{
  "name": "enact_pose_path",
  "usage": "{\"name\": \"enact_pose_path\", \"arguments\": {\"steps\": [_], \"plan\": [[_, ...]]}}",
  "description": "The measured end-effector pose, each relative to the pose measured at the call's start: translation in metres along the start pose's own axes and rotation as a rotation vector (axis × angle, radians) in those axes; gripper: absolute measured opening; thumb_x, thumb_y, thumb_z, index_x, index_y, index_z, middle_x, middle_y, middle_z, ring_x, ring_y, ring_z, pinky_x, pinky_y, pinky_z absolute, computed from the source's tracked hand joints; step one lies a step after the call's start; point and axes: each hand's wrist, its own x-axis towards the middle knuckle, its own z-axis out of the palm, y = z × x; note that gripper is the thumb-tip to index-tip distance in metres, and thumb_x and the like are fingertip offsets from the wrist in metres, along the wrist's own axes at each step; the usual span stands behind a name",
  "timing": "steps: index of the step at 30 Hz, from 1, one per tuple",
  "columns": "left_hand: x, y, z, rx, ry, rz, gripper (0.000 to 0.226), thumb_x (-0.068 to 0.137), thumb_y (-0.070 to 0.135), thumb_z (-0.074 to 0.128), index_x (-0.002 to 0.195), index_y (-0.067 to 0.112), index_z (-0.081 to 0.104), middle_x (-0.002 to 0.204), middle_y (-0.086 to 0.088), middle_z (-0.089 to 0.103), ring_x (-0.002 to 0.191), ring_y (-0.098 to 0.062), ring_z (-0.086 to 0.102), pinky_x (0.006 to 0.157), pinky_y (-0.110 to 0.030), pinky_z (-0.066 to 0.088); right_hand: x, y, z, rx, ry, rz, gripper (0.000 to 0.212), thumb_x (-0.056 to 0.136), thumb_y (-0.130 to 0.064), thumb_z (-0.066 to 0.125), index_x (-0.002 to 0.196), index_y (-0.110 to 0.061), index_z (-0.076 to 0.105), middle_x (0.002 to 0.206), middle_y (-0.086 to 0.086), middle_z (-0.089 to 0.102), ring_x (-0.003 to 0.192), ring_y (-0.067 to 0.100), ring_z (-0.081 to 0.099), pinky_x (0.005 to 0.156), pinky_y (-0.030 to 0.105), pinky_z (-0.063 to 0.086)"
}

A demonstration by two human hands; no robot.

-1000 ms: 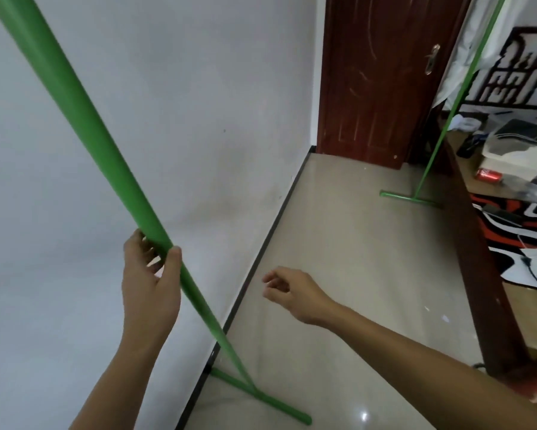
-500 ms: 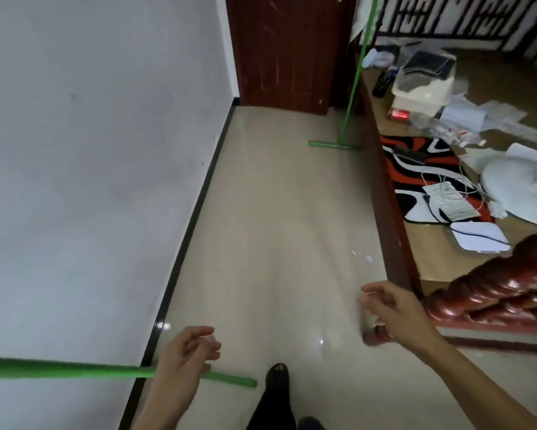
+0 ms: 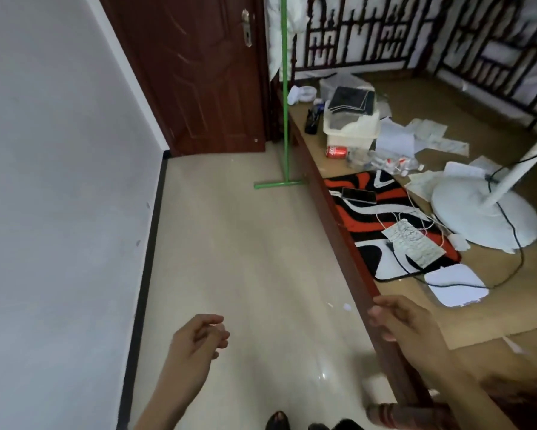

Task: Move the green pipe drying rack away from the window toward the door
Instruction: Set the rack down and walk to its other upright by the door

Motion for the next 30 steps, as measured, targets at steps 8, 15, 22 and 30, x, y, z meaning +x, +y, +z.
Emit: {"name": "enact_pose_path", "arguments": {"steps": [8,15,22,30], "plan": [[0.166,0.082,0.056,0.029,-0.038,0.009,0.01,0.085,0.009,0.06,0.091,0.014,0.067,0.077,-0.012,0.075,0.073,-0.023,0.072,0.067,-0.032,0.053,0.168,-0.05,-0.005,0.108,0.082,0.046,0.01,0.09,-0.006,0.062,0.094,-0.014,0.067,0.089,0.017,0.075,0.086,0.037,0.07,0.07,0.038,0.052],[0.308,0.167,0.116,-0.045,0.042,0.023,0.015,0.087,-0.001,0.055,0.088,0.007,0.067,0.067,-0.012,0.074,0.07,-0.029,0.069,0.064,-0.036,0.05,0.347,-0.117,-0.016,0.048,-0.001,0.02,0.01,0.088,-0.004,0.064,0.096,-0.01,0.068,0.08,0.011,0.076,0.084,0.029,0.071,0.069,0.037,0.053],[0.41,0.228,0.126,-0.102,0.152,0.045,0.013,0.087,0.003,0.058,0.09,0.01,0.068,0.073,-0.009,0.077,0.073,-0.029,0.072,0.066,-0.038,0.053,0.502,-0.209,0.007,-0.042,-0.15,-0.098,0.009,0.091,-0.008,0.062,0.095,-0.015,0.066,0.088,0.013,0.074,0.084,0.026,0.071,0.072,0.039,0.054],[0.553,0.275,0.113,-0.09,0.213,0.07,0.015,0.087,0.001,0.056,0.09,0.01,0.068,0.072,-0.008,0.076,0.076,-0.032,0.072,0.066,-0.038,0.053,0.647,-0.277,0.079,-0.036,-0.178,-0.138,0.017,0.09,-0.006,0.062,0.089,-0.022,0.062,0.083,0.011,0.07,0.067,0.009,0.068,0.06,0.027,0.049]]}}
